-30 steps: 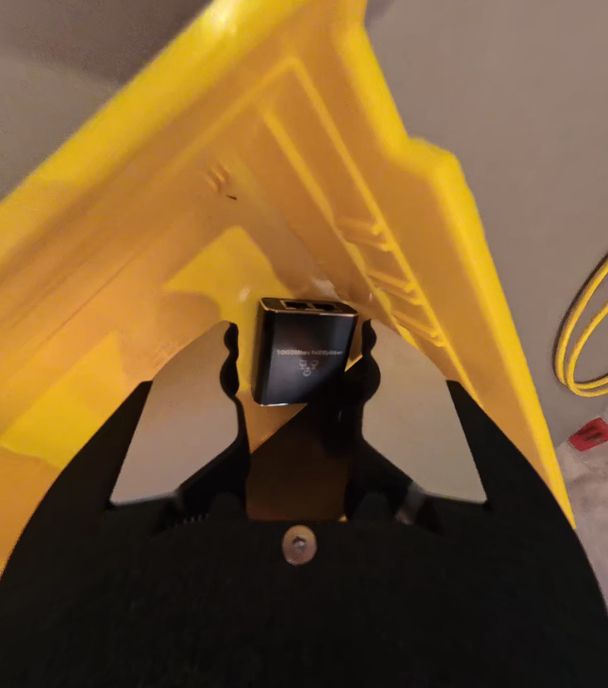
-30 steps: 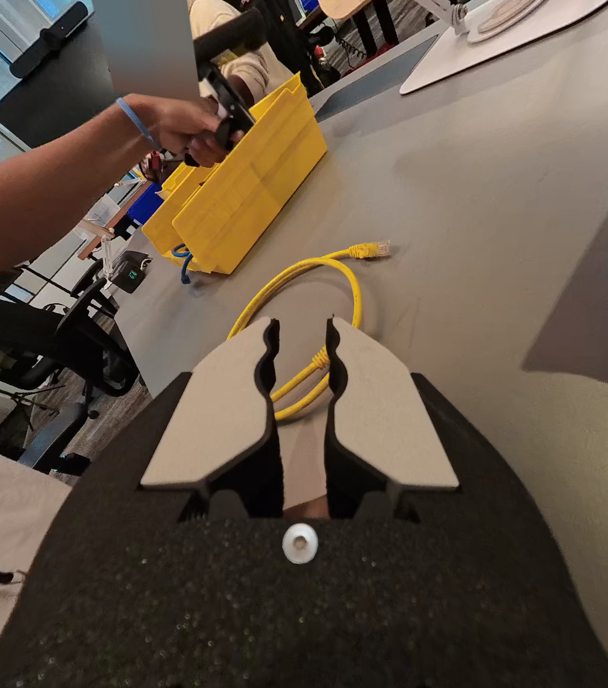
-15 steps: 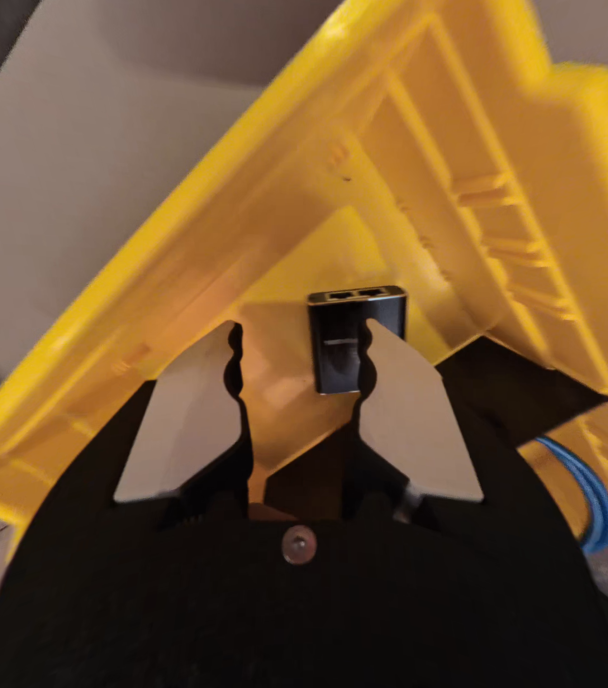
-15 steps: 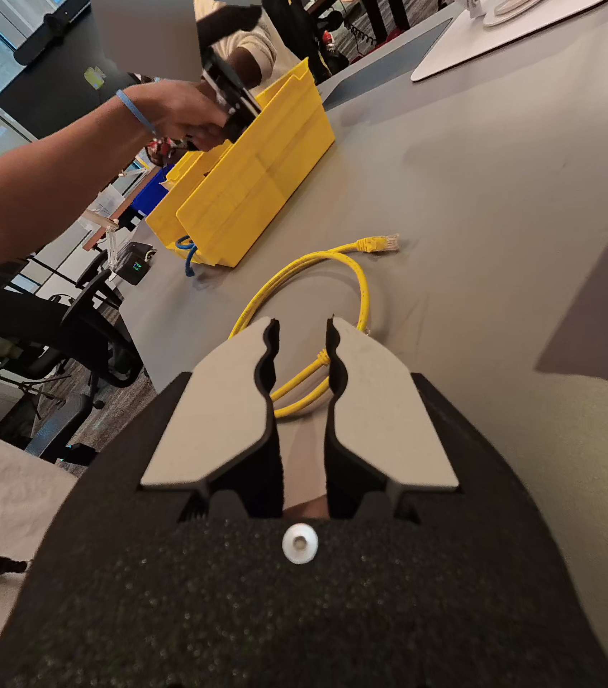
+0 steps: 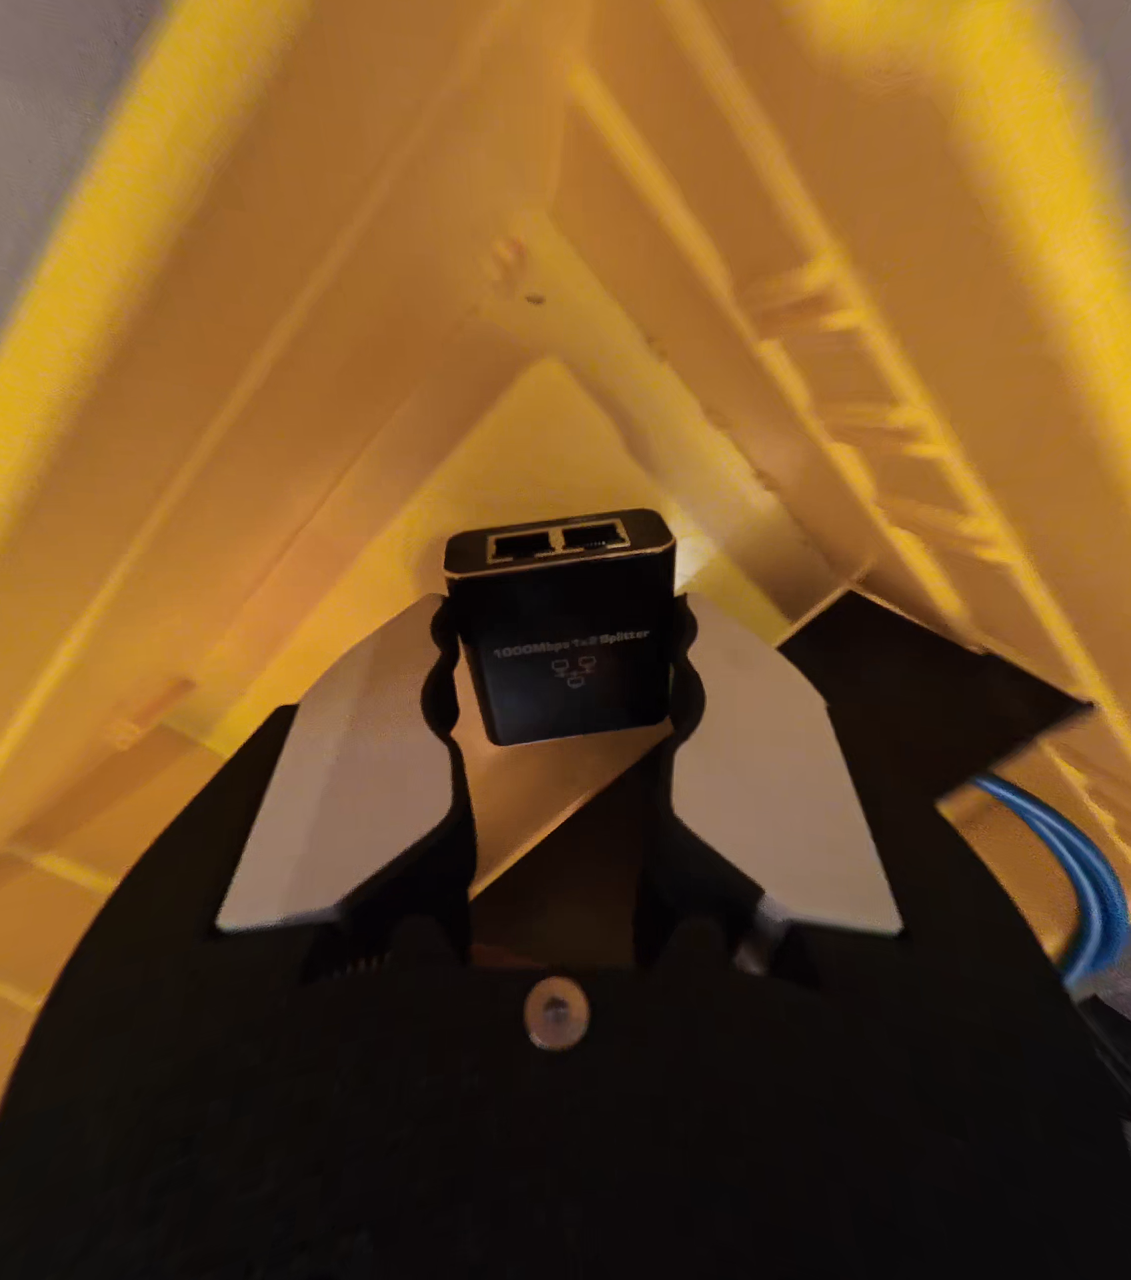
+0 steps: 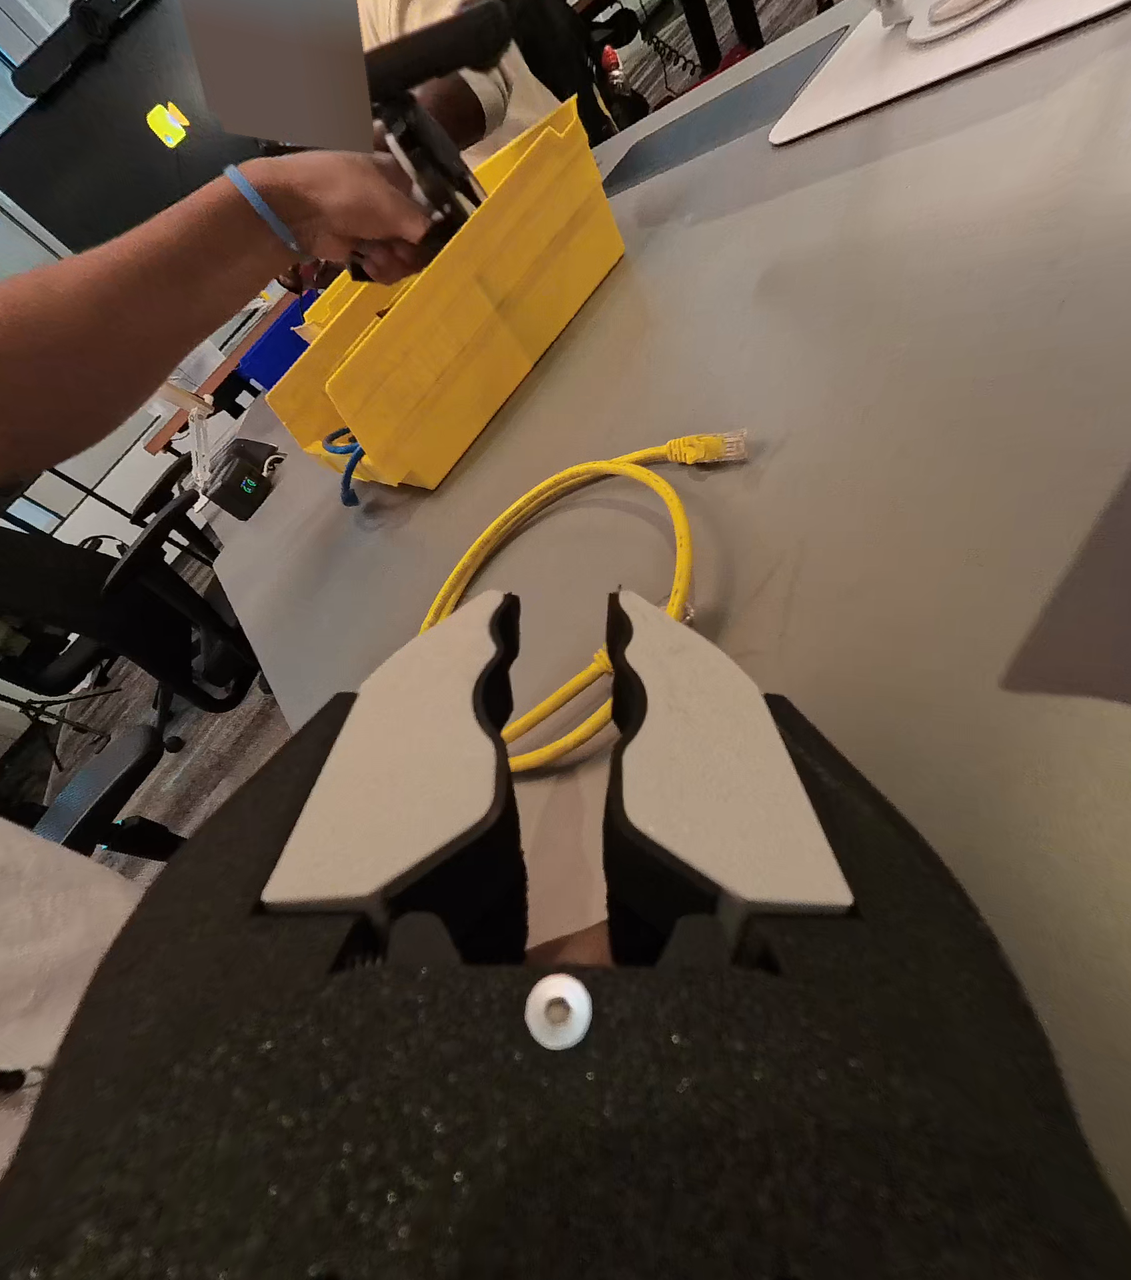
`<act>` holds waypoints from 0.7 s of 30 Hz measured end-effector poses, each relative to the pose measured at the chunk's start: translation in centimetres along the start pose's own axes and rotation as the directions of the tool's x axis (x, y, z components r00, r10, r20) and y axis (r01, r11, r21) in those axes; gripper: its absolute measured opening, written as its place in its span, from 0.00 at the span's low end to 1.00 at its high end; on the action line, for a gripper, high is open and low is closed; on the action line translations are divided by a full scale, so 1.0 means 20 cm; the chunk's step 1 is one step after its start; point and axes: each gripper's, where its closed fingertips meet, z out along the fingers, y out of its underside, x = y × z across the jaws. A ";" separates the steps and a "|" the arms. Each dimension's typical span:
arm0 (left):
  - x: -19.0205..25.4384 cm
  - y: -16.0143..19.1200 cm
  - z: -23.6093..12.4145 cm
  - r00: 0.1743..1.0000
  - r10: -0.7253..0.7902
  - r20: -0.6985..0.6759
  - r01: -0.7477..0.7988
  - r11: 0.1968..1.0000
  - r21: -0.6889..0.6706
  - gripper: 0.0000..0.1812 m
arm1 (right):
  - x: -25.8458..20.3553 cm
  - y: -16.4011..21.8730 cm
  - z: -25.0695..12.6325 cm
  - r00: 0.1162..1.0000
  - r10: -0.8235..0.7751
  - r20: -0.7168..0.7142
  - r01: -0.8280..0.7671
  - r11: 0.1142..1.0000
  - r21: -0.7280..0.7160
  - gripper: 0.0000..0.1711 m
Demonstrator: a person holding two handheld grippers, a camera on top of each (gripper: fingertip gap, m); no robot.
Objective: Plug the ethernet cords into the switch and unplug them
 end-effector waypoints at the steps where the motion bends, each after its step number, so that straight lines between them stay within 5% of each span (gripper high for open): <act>1: 0.02 -0.02 -0.05 0.999 0.021 -0.024 -0.020 0.998 0.054 0.32 | 0.00 0.00 0.00 1.000 -0.005 -0.006 0.005 1.000 0.002 0.14; 5: 0.20 -0.10 -0.40 0.968 0.249 -0.016 -0.233 0.926 0.298 0.32 | 0.00 -0.02 0.01 0.999 -0.043 -0.005 0.043 0.999 0.013 0.15; 10: 0.93 -0.03 -0.74 0.736 0.672 -0.081 -0.558 0.669 0.490 0.32 | -0.17 -0.08 0.12 0.983 -0.099 0.152 0.100 0.995 0.002 0.19; 16: 1.50 0.09 -0.69 0.468 0.854 -0.229 -0.721 0.519 0.460 0.32 | -0.48 -0.16 0.27 0.849 -0.418 0.325 0.452 0.891 -0.036 0.33; 21: 1.69 0.08 -0.52 0.388 0.875 -0.289 -0.793 0.477 0.378 0.32 | -0.56 -0.22 0.37 0.816 -0.488 0.310 0.523 0.851 -0.038 0.44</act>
